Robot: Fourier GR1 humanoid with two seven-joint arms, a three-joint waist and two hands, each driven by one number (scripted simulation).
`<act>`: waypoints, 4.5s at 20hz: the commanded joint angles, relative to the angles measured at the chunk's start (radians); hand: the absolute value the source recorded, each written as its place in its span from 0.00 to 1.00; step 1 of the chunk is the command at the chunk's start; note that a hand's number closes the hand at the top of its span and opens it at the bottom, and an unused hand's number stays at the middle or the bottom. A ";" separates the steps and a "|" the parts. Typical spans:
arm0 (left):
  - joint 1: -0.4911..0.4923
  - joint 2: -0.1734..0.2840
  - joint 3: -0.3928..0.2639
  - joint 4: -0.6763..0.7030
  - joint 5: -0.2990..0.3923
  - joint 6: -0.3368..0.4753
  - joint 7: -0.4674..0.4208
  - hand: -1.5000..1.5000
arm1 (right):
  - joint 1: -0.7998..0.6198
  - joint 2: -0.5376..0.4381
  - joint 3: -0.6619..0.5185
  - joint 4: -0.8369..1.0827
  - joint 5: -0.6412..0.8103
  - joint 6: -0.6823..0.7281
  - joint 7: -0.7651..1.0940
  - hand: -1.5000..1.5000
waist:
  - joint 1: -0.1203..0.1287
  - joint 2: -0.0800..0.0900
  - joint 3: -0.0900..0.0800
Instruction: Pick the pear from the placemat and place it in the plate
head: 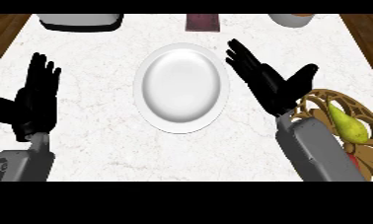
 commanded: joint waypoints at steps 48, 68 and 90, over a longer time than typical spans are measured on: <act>0.074 -0.008 -0.072 0.187 -0.223 -0.378 -0.194 0.50 | 0.467 -0.603 -0.302 -0.175 0.736 0.215 0.024 0.00 | -0.006 0.017 0.024; 0.110 -0.060 0.000 0.095 -0.300 -0.434 -0.128 0.50 | 0.300 -0.396 -0.339 0.183 1.055 0.231 -0.122 0.00 | -0.004 0.017 0.024; 0.163 -0.075 0.075 0.152 -0.306 -0.422 -0.160 0.50 | 0.483 -0.160 -0.415 0.075 1.200 -0.035 0.134 1.00 | -0.137 -0.022 0.015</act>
